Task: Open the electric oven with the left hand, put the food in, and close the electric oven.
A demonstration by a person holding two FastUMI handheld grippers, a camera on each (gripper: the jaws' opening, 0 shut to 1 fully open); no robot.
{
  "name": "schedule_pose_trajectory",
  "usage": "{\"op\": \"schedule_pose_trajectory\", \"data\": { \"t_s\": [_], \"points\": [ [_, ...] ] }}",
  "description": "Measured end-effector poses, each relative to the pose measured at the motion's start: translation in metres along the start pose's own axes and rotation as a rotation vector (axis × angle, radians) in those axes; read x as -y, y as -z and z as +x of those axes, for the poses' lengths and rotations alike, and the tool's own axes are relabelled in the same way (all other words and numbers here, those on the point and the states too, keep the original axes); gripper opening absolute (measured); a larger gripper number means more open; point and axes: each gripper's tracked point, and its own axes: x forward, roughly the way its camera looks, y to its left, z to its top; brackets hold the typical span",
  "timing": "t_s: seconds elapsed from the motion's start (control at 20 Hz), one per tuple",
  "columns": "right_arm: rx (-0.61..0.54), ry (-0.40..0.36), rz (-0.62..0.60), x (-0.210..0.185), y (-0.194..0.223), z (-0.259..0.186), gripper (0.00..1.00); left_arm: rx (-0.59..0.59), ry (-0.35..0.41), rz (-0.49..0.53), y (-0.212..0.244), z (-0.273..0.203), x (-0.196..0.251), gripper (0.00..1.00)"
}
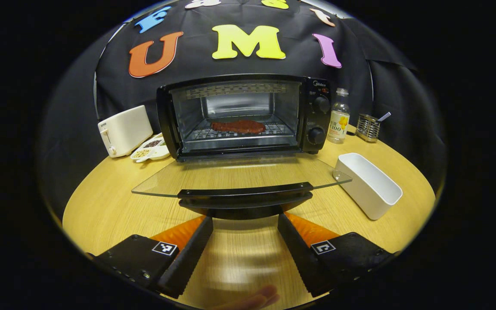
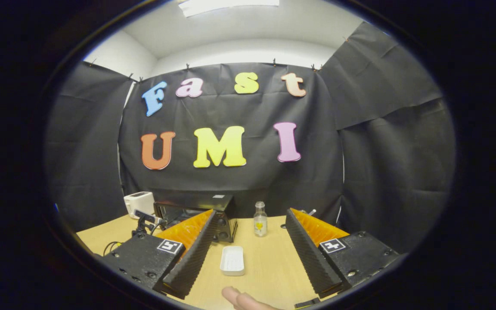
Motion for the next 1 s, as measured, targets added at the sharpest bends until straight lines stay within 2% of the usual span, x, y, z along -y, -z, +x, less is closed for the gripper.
{"op": "schedule_pose_trajectory", "data": {
  "t_s": [0.05, 0.1, 0.15, 0.2, 0.45, 0.5, 0.55, 0.7, 1.0],
  "points": [
    [-0.001, 0.001, -0.001, -0.001, 0.0, 0.001, 1.0, 0.006, -0.001, -0.001, -0.004, -0.001, 0.0, 0.96],
    [-0.003, 0.002, -0.002, -0.001, 0.0, 0.001, 1.0, 0.011, -0.002, -0.002, -0.008, -0.002, -0.001, 1.0],
    [-0.004, 0.002, -0.003, -0.002, 0.001, 0.001, 0.96, 0.017, -0.004, -0.003, -0.012, -0.002, -0.001, 0.96],
    [-0.006, 0.003, -0.004, -0.001, 0.002, 0.001, 1.0, 0.023, -0.005, -0.002, -0.016, -0.003, -0.001, 0.97],
    [0.0, 0.012, -0.007, 0.003, 0.001, -0.001, 1.0, 0.052, -0.007, -0.018, -0.039, 0.001, -0.006, 0.97],
    [-0.001, 0.015, -0.007, 0.005, 0.002, -0.001, 0.96, 0.062, -0.011, -0.019, -0.045, 0.002, -0.007, 0.97],
    [-0.004, 0.02, -0.007, 0.006, 0.003, -0.001, 1.0, 0.07, -0.023, -0.013, -0.051, 0.003, -0.01, 0.97],
    [-0.002, 0.024, -0.002, 0.008, 0.004, -0.004, 1.0, 0.078, -0.051, -0.001, -0.063, 0.007, -0.019, 0.97],
    [0.007, 0.023, 0.008, 0.013, 0.007, -0.009, 1.0, 0.132, -0.058, -0.044, -0.107, 0.008, -0.026, 0.97]
  ]
}}
